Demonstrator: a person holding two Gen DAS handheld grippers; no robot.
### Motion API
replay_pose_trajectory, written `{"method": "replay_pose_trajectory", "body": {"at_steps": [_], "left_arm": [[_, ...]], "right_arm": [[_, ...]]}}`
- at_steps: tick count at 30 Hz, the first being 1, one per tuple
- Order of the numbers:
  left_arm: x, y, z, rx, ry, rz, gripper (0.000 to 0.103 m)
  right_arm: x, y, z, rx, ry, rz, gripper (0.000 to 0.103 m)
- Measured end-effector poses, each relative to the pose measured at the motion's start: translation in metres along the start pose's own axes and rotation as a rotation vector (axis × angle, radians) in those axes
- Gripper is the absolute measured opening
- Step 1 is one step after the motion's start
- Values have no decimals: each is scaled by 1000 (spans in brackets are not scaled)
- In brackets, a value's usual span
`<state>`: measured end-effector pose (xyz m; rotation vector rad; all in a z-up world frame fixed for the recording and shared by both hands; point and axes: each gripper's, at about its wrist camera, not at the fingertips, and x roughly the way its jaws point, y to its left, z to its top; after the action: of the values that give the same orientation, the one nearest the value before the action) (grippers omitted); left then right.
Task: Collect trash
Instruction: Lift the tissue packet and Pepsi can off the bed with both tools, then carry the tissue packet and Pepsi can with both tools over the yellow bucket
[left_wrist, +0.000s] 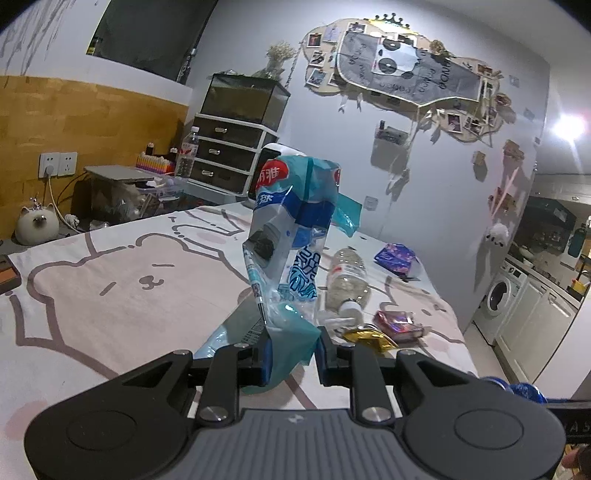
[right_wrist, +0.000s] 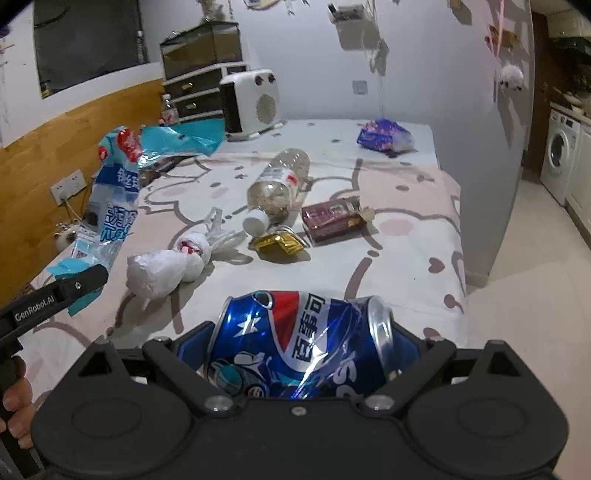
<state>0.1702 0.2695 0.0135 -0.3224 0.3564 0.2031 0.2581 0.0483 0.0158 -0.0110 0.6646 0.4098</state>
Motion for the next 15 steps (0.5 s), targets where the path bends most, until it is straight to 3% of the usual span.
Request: {"method": "replay_pose_trajectory", "body": {"at_steps": [15], "left_arm": [[-32, -74, -28, 109, 80, -26, 24]], "right_arm": [[-66, -50, -27, -3, -118, -36, 96]]}}
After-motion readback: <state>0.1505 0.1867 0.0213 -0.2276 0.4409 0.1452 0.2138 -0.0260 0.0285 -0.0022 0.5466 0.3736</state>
